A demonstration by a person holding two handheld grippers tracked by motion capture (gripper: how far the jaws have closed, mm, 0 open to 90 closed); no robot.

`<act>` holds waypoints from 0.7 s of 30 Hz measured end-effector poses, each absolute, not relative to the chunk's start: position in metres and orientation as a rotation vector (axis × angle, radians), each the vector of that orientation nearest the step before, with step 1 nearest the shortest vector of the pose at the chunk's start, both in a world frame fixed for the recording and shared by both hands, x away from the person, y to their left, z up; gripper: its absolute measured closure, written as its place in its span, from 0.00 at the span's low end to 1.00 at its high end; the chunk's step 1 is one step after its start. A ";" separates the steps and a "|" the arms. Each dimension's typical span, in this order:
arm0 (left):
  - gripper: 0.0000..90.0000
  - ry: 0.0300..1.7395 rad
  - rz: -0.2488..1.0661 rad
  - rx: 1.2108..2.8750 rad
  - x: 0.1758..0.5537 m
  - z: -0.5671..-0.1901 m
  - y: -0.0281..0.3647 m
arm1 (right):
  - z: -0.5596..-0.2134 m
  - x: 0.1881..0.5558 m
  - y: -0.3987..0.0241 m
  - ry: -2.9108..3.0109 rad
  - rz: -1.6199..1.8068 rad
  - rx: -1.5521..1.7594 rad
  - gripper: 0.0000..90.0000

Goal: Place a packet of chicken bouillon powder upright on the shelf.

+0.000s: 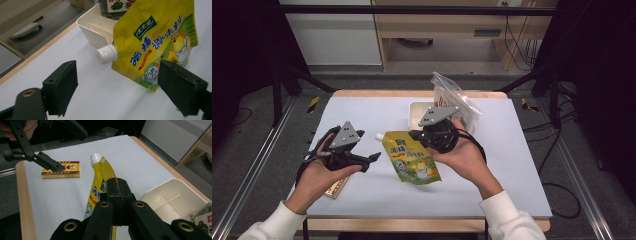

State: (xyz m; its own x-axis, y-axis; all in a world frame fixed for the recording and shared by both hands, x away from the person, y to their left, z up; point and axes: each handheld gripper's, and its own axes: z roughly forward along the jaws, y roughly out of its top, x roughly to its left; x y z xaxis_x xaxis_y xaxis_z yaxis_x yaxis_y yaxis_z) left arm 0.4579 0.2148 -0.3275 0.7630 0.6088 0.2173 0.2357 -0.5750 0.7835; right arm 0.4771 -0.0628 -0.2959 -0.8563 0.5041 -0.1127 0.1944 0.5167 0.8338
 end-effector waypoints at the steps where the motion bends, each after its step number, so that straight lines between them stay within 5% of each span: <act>1: 0.18 0.628 0.609 2.172 0.458 -0.328 0.215 | -0.296 0.477 -0.063 2.421 1.268 0.580 1.00; 21: 0.26 0.513 0.589 2.235 0.458 -0.314 0.201 | -0.292 0.462 -0.052 2.461 1.288 0.453 1.00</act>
